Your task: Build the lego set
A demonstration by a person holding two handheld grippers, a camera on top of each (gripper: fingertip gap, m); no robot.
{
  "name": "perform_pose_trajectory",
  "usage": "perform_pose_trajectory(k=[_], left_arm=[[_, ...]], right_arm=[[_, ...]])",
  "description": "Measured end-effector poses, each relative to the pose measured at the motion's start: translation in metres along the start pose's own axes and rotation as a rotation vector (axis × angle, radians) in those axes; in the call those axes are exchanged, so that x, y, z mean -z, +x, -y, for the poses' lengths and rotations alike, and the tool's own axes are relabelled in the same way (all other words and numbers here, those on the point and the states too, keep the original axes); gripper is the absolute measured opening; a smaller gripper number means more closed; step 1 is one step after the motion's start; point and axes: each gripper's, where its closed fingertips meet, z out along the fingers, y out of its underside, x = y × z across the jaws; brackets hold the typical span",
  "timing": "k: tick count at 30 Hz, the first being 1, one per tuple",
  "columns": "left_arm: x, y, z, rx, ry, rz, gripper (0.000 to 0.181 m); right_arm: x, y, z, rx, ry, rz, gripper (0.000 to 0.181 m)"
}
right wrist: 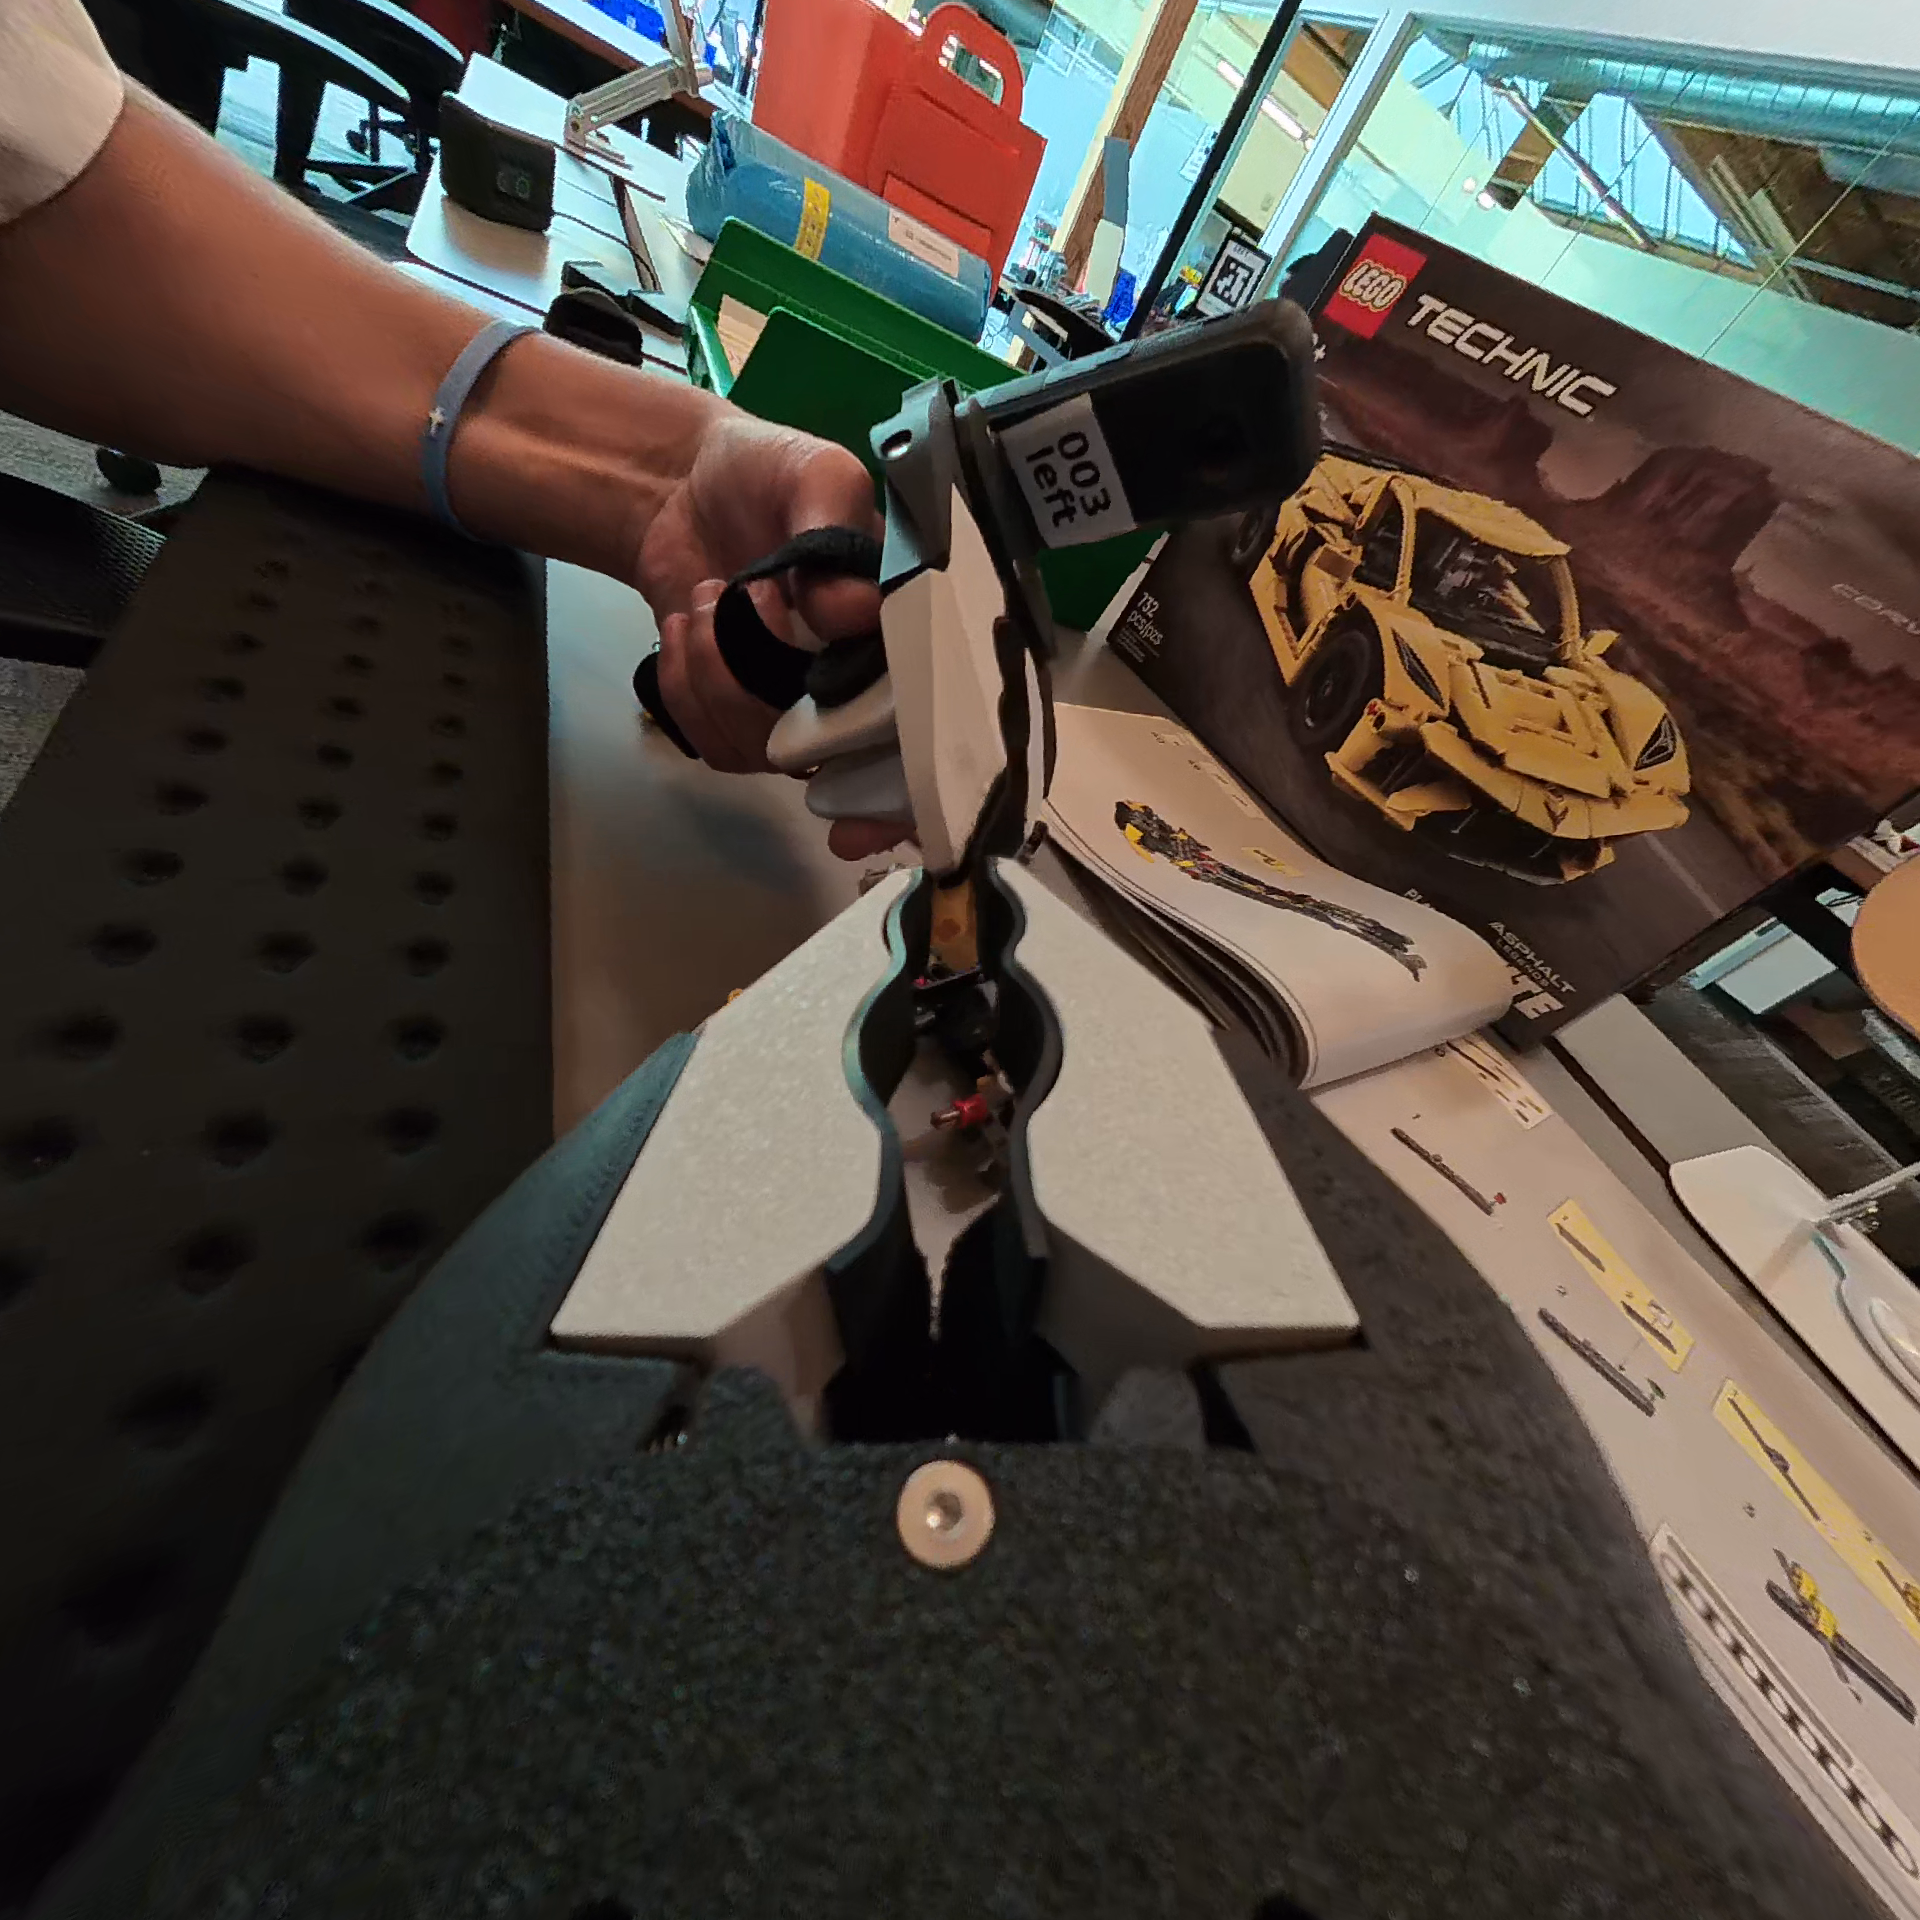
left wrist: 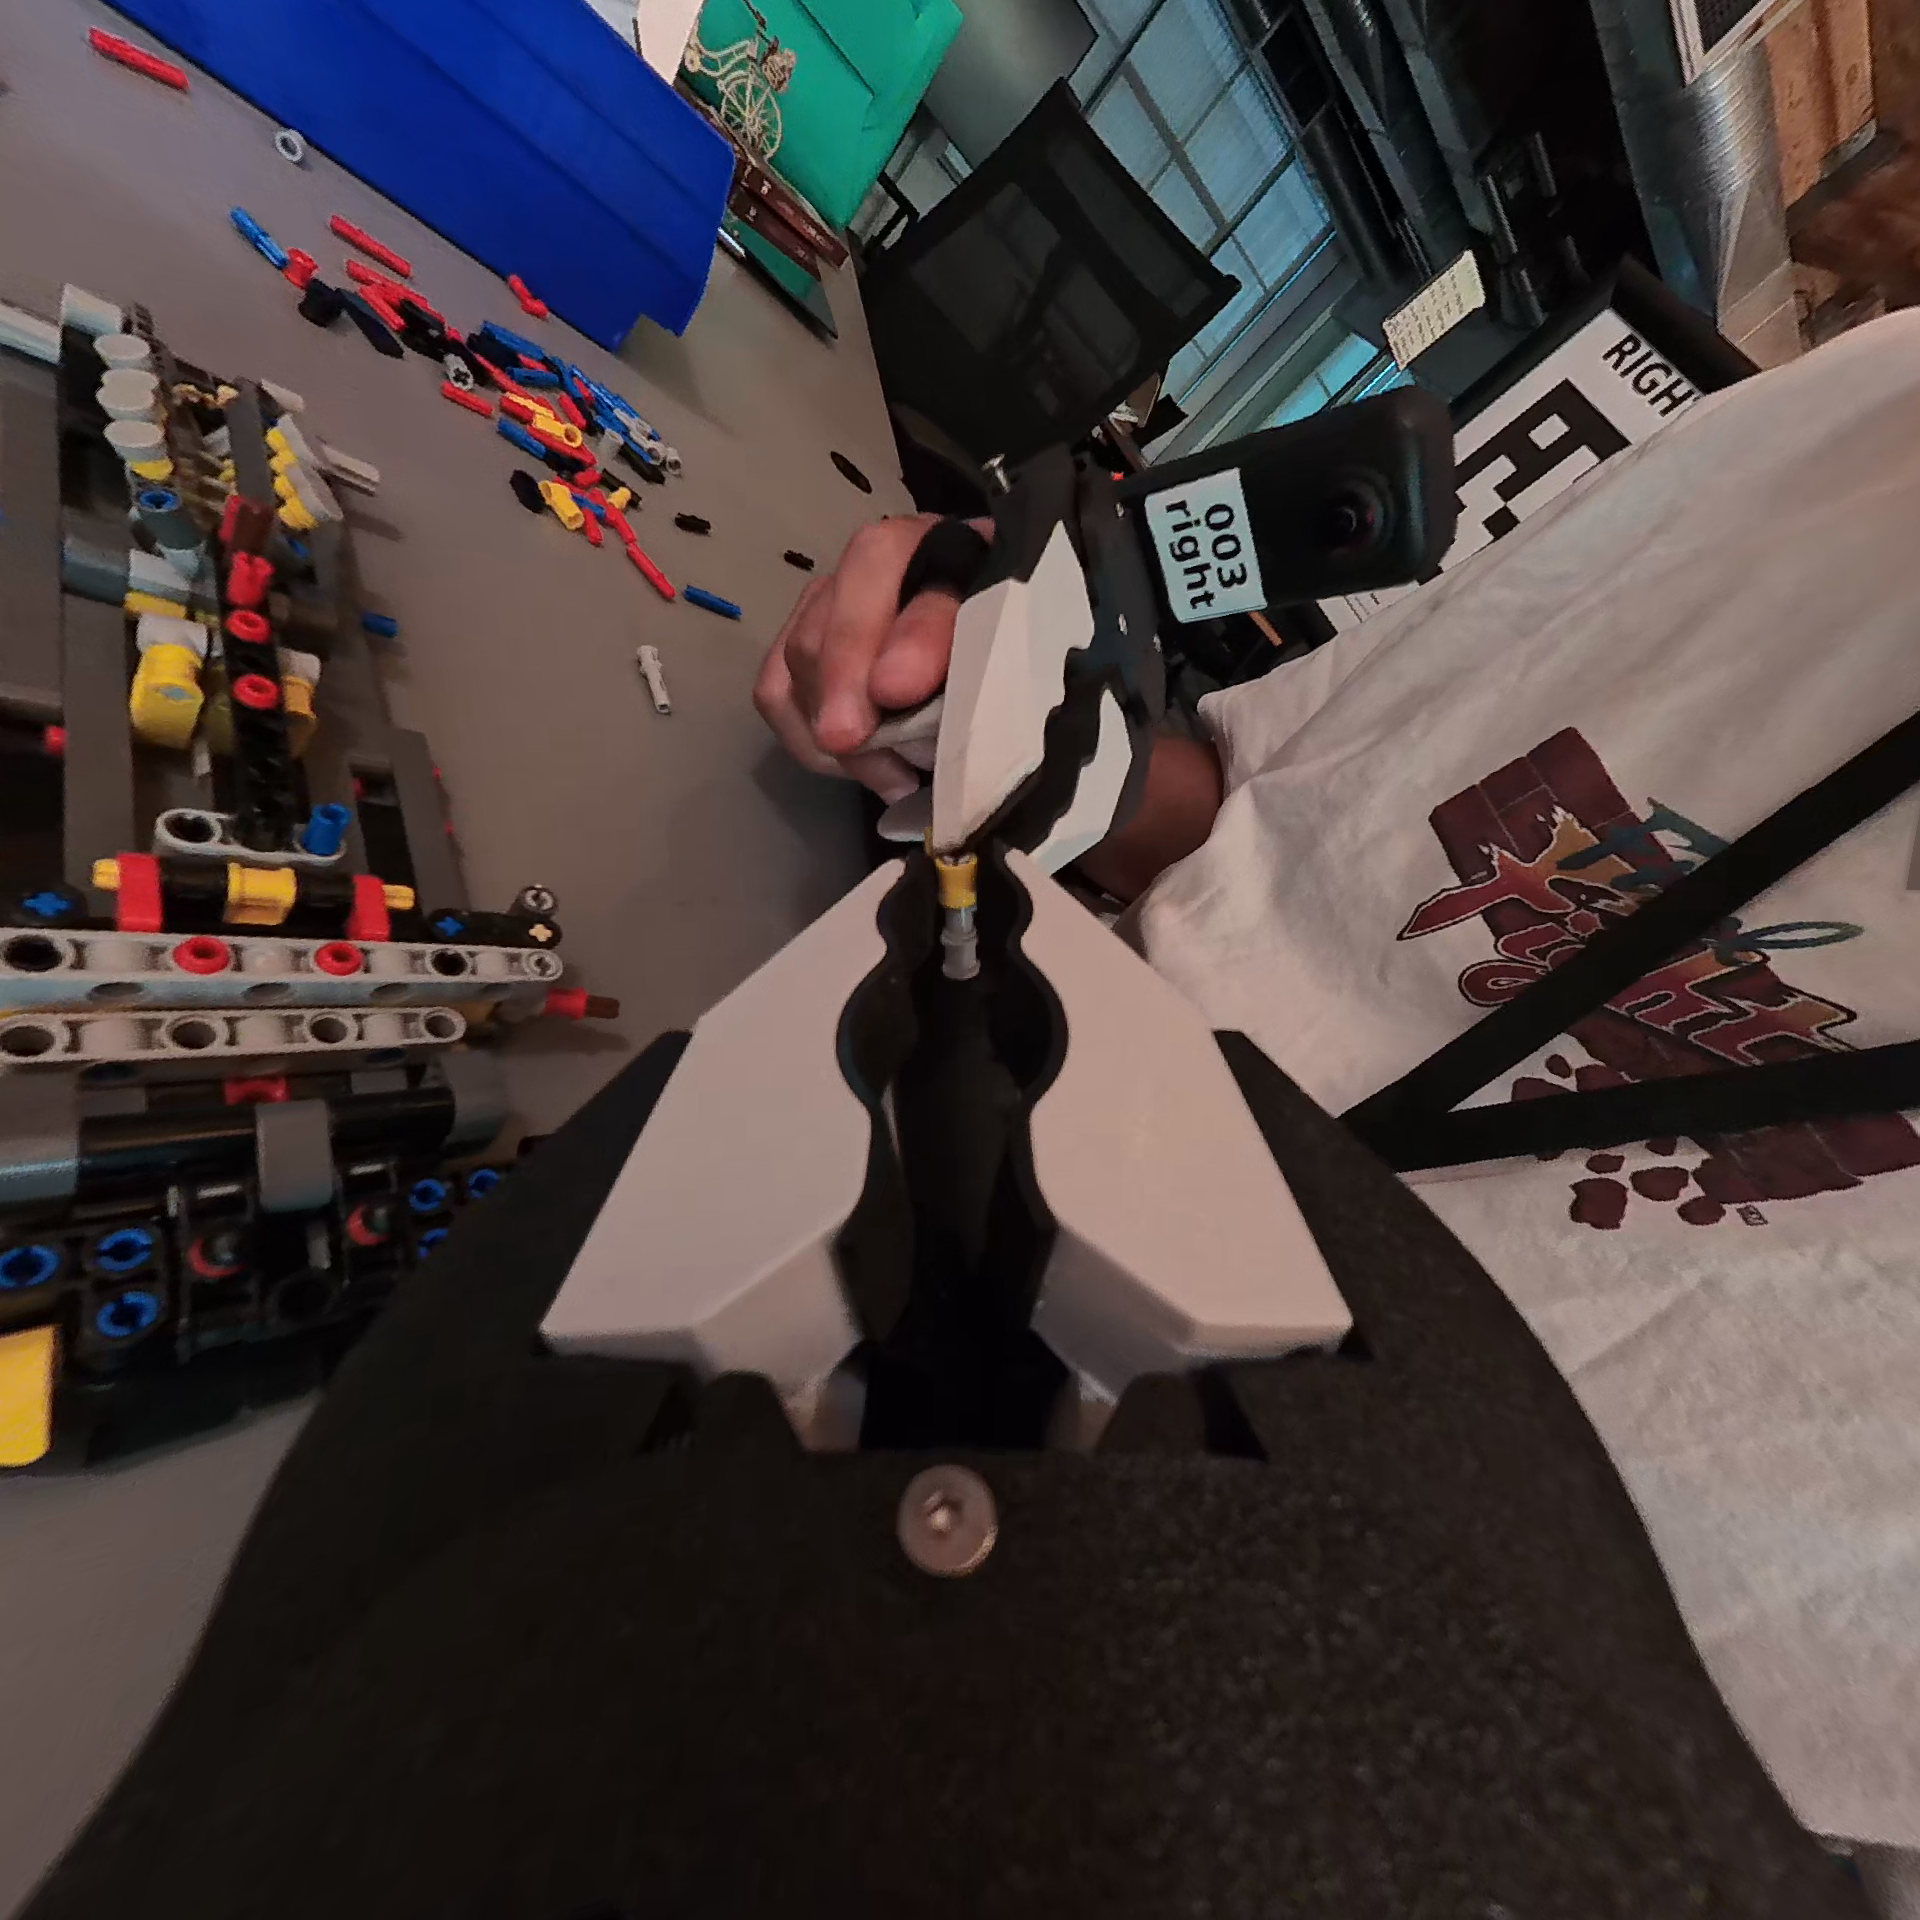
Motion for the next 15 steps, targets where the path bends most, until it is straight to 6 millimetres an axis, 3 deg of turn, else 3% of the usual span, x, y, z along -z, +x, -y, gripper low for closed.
perform_pose_trajectory(k=[9,15], left_arm=[[0.001,0.001,0.004,-0.021,0.009,0.006,0.006],[0.015,-0.013,0.004,-0.119,-0.031,0.153,0.006]], right_arm=[[0.0,0.005,0.003,-0.117,0.015,-0.003,0.008],[-0.004,0.006,-0.014,-0.188,-0.098,-0.034,0.015]])
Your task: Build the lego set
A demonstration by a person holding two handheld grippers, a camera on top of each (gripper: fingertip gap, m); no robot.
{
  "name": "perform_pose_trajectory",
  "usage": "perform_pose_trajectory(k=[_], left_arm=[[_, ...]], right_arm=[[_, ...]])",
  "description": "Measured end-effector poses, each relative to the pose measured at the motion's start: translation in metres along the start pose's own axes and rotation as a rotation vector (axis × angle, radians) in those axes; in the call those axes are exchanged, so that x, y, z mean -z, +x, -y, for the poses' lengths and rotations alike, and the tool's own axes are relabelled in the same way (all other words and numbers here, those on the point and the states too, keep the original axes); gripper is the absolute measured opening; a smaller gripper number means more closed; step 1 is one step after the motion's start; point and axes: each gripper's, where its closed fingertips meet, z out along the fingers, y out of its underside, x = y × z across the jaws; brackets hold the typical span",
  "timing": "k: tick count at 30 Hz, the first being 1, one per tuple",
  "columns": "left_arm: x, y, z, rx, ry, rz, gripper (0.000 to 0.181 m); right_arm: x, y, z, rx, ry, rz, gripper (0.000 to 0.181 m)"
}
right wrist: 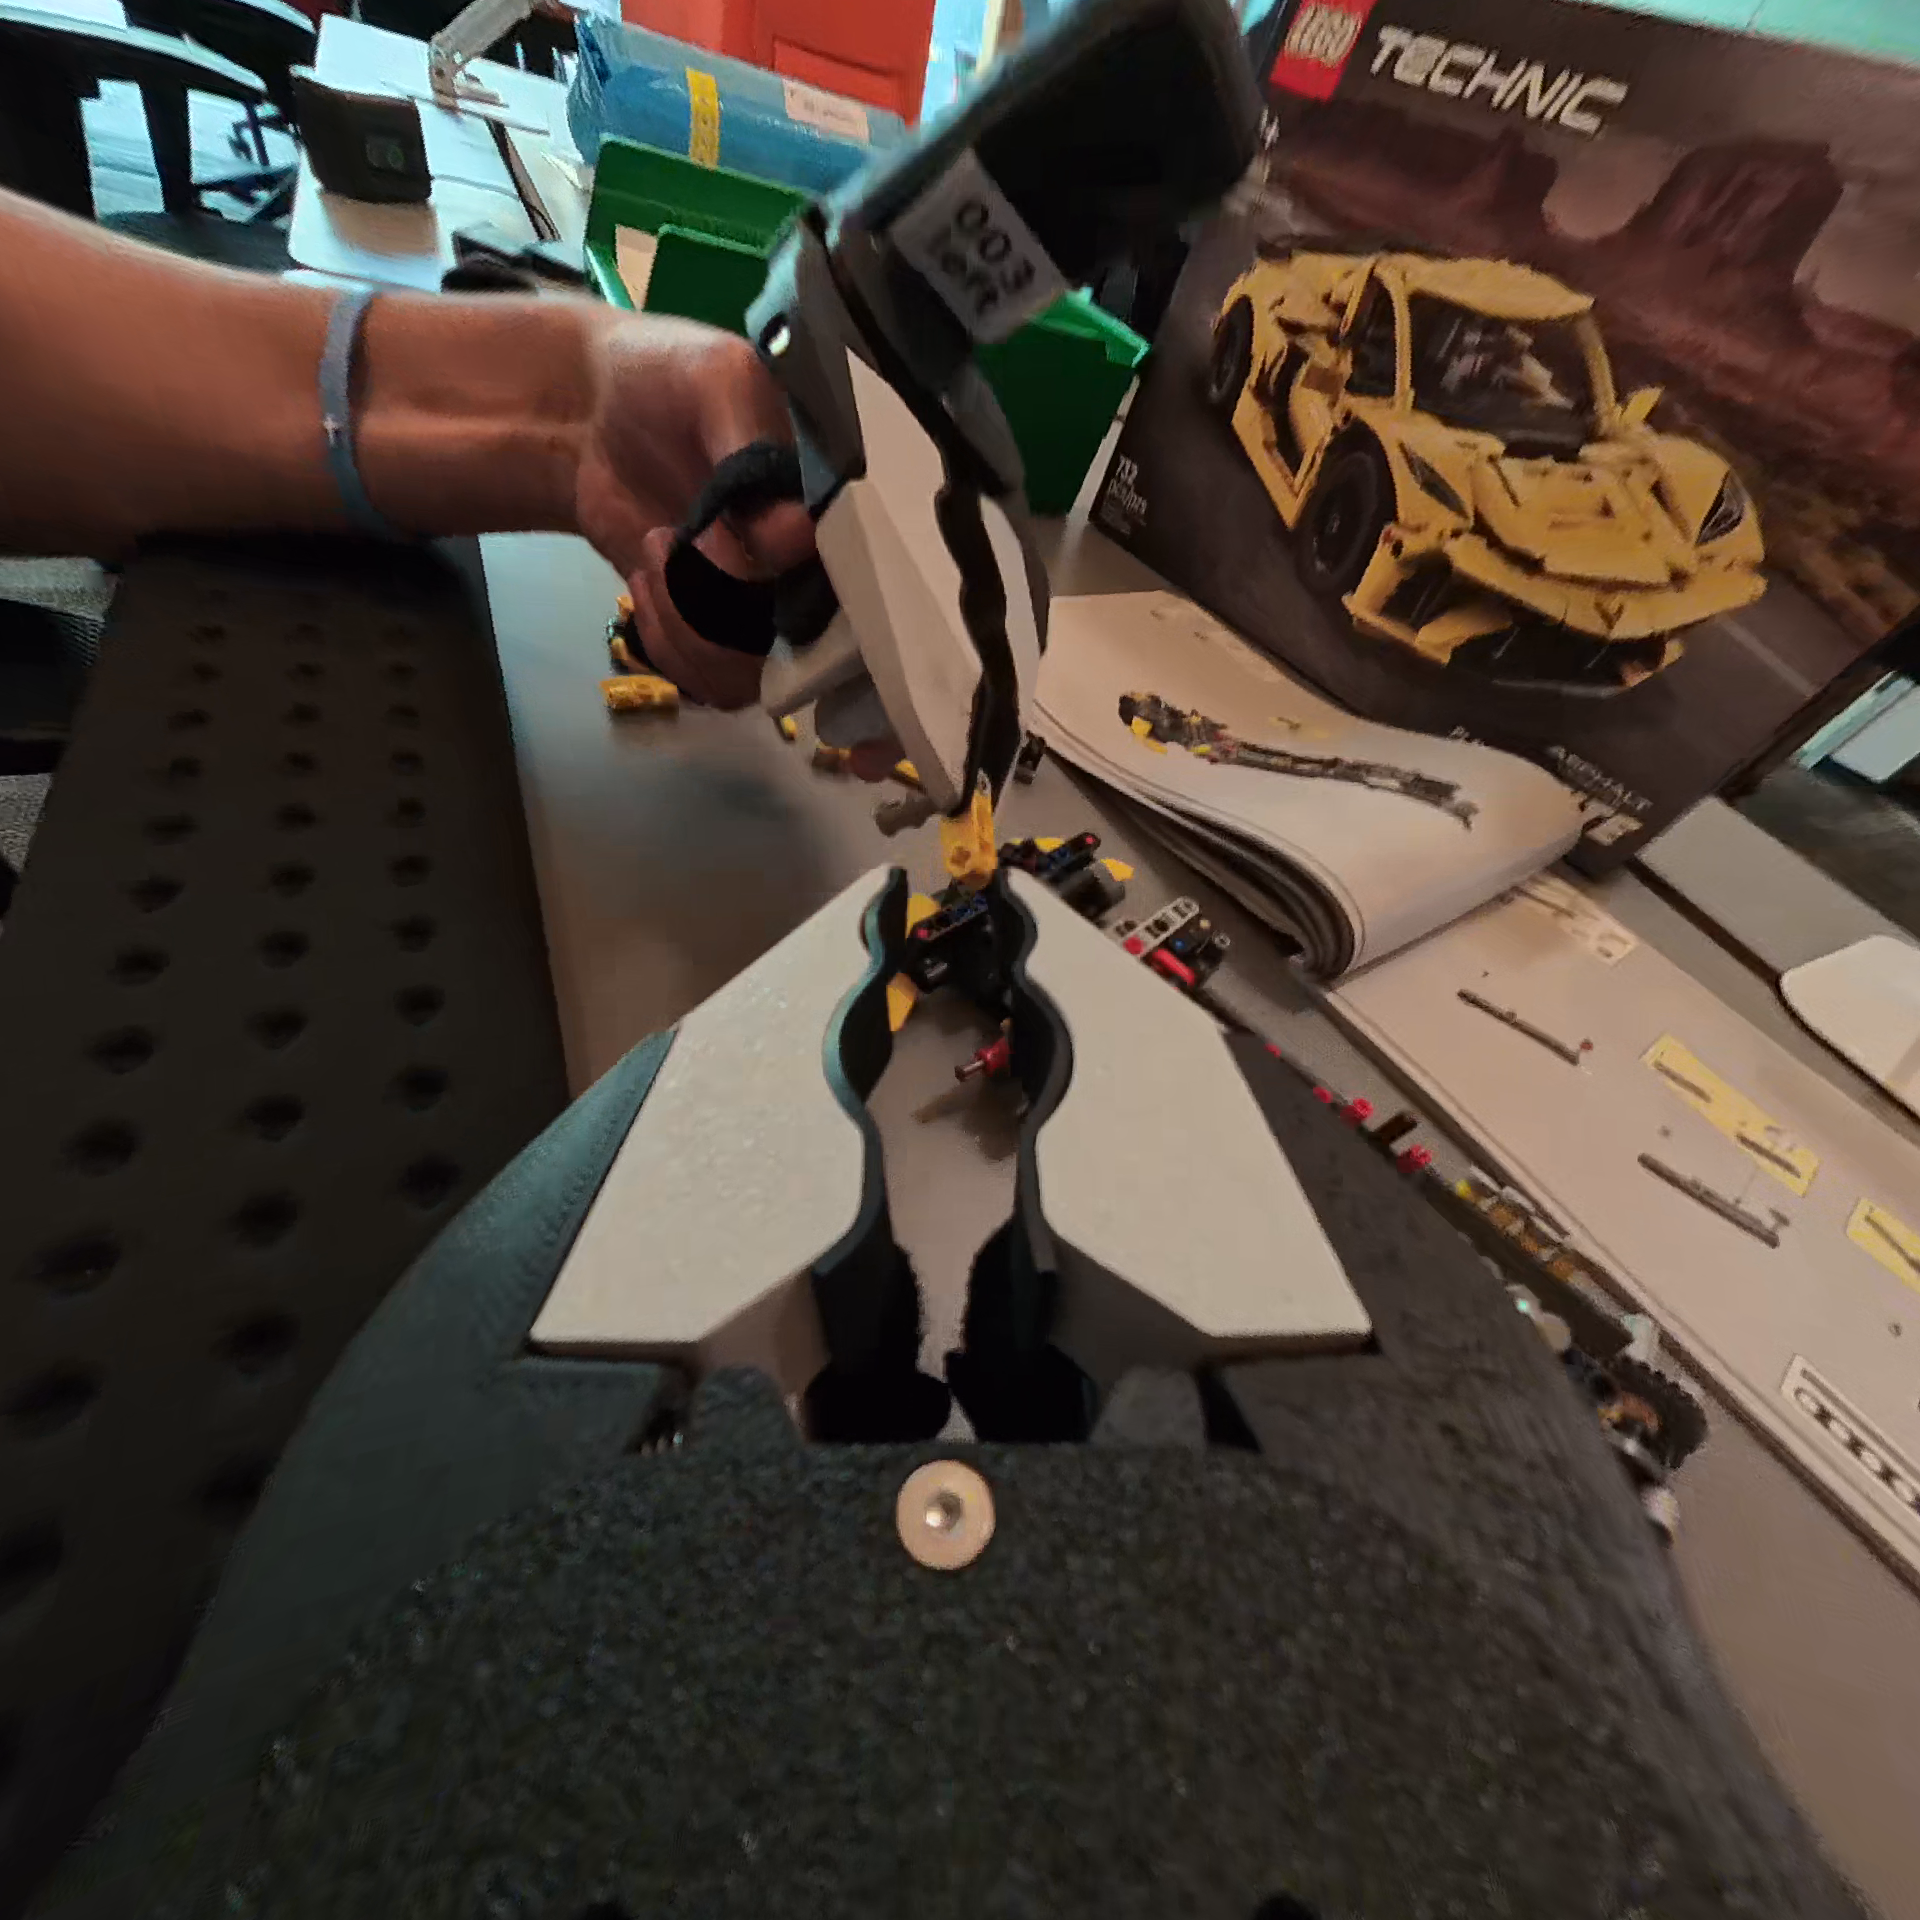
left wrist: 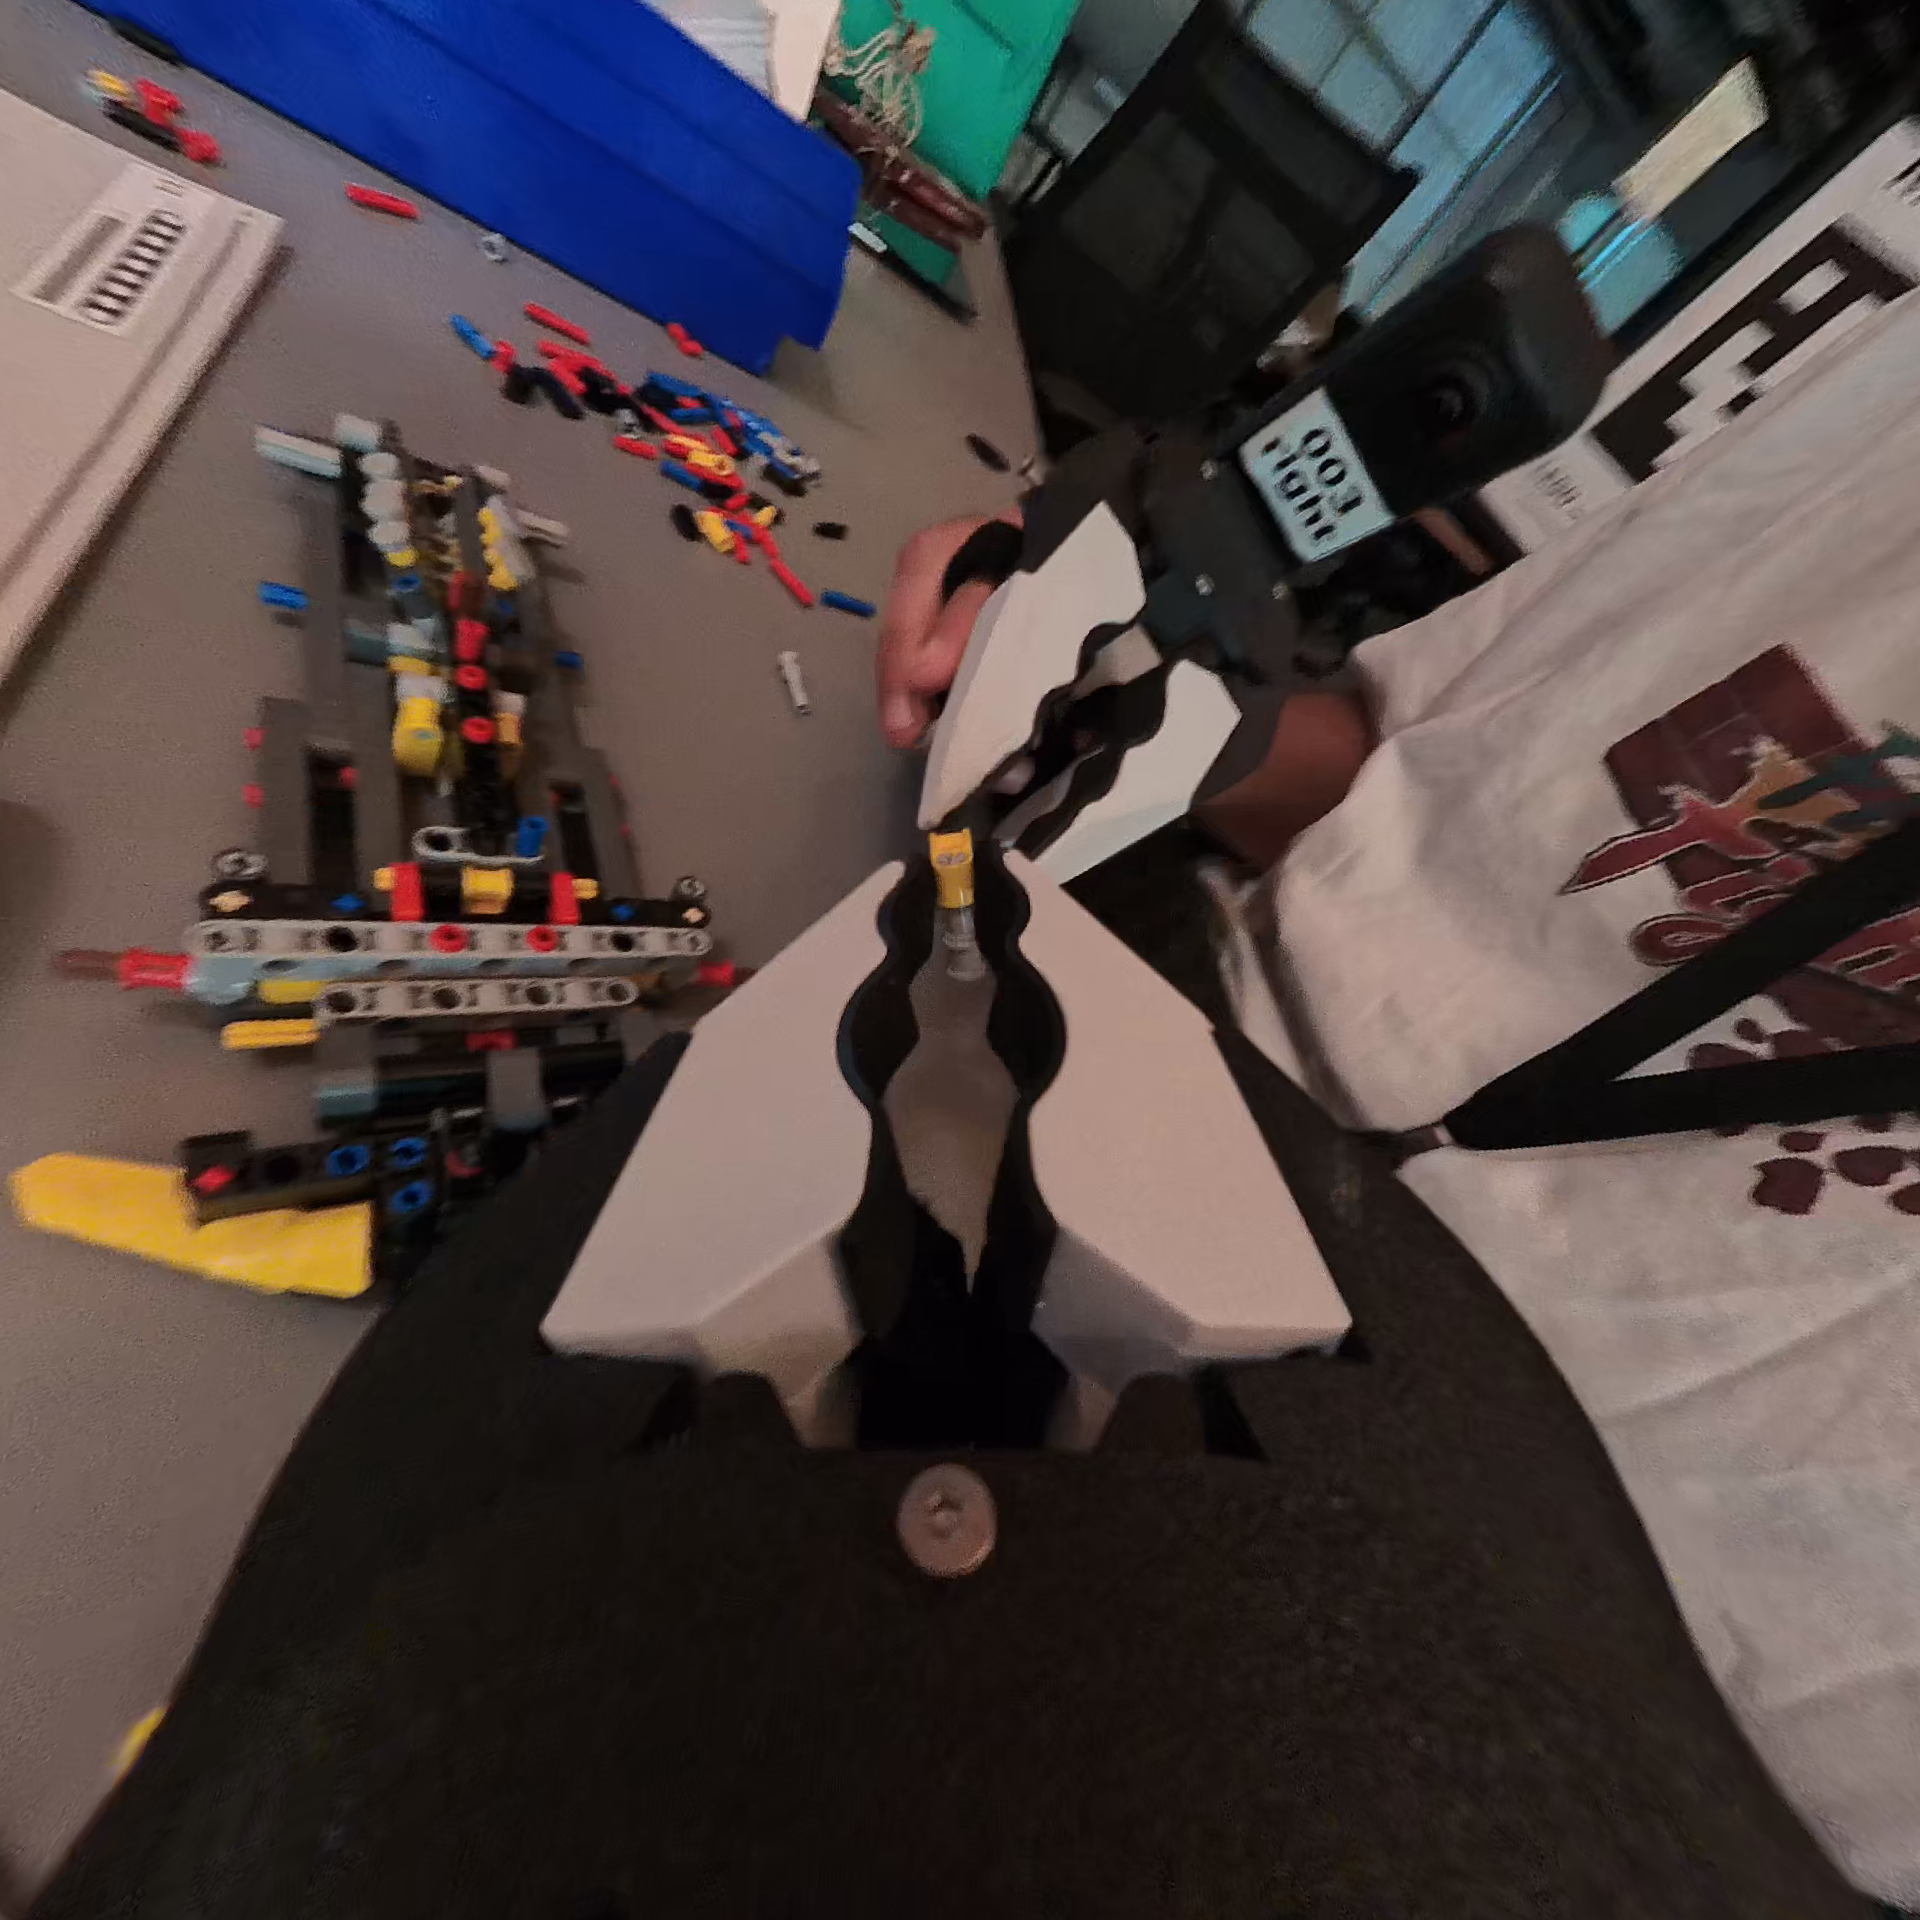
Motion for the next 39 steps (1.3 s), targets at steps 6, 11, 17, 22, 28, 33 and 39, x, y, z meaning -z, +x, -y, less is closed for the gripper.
perform_pose_trajectory(k=[6,11,17,22,28,33,39], left_arm=[[0.009,-0.007,-0.007,-0.037,-0.06,0.077,0.006],[-0.001,-0.007,-0.02,0.002,-0.118,0.056,0.007],[-0.007,-0.004,-0.022,0.003,-0.124,0.056,0.007],[-0.003,-0.009,-0.012,-0.043,-0.056,0.161,0.014],[0.018,-0.005,-0.011,-0.108,0.09,0.283,0.016],[0.039,-0.004,-0.004,-0.063,0.206,0.311,0.01],[0.047,-0.007,-0.002,-0.039,0.216,0.33,0.013]], right_arm=[[-0.01,-0.006,-0.016,0.105,-0.106,-0.026,0.015],[-0.012,-0.008,-0.017,0.172,-0.124,-0.056,0.013],[-0.015,-0.007,-0.022,0.174,-0.159,-0.057,0.008],[-0.014,0.008,-0.016,0.058,-0.148,-0.099,0.008],[-0.028,0.014,-0.008,-0.004,-0.15,-0.162,0.007],[-0.044,0.01,0.002,-0.052,-0.122,-0.143,0.007],[-0.048,0.018,0.007,-0.099,-0.089,-0.176,0.007]])
